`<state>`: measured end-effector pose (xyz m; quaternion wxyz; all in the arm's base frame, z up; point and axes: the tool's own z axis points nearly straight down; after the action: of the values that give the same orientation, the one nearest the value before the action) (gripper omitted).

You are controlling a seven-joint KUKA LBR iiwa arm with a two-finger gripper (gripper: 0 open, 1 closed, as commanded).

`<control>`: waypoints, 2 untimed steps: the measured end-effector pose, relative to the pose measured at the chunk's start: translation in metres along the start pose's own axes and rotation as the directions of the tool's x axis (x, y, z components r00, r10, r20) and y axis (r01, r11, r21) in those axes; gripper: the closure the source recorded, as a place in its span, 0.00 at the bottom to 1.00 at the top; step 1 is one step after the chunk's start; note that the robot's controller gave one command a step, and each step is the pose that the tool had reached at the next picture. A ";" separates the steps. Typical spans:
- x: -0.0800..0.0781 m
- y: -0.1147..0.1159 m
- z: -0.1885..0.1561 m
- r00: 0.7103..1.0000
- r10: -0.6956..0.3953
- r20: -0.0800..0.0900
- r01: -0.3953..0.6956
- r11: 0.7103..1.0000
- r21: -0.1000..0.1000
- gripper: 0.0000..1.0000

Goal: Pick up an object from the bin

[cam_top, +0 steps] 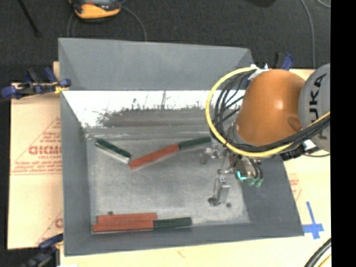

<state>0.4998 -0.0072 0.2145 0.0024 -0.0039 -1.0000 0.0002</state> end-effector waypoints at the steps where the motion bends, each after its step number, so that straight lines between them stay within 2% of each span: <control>1: -0.002 0.000 -0.004 1.000 0.000 0.008 0.000 1.000 0.000 0.00; 2: -0.002 0.009 0.012 0.996 -0.084 0.015 0.084 0.996 0.003 0.00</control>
Offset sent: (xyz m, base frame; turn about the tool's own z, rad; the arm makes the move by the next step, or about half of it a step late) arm -0.0056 0.0661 -0.1080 -0.4551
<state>0.5017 0.0022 0.2021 -0.0050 0.0380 -0.9993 0.0012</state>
